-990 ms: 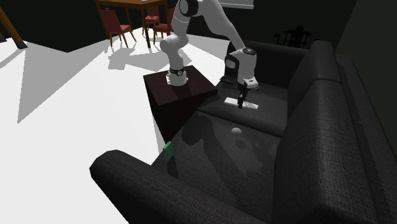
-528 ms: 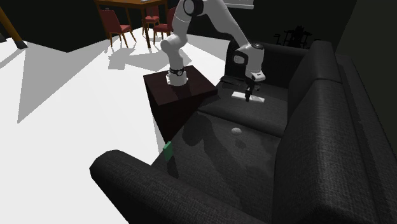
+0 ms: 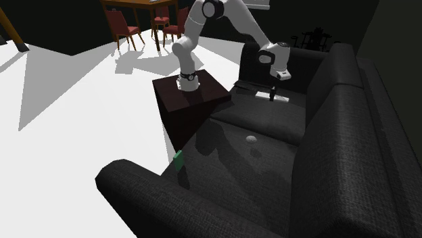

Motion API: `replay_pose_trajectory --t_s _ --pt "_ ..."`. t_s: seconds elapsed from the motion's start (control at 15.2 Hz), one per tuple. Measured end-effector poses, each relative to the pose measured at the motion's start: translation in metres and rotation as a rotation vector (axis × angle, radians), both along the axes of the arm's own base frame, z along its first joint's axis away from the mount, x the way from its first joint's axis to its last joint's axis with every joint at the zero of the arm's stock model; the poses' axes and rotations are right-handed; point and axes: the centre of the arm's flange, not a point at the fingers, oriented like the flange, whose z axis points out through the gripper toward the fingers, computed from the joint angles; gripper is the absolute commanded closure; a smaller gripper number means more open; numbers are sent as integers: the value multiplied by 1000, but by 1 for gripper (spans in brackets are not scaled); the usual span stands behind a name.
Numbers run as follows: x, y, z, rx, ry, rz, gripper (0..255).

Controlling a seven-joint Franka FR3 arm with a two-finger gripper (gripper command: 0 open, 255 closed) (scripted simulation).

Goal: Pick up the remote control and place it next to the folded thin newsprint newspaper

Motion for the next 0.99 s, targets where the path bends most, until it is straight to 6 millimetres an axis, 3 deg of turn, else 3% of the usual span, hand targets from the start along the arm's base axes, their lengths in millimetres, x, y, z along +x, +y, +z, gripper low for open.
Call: replay_pose_trajectory --t_s 0.26,0.99 --pt "-2 8 -21 0 0 -1 255" --pt "-1 8 -79 0 1 -2 255"
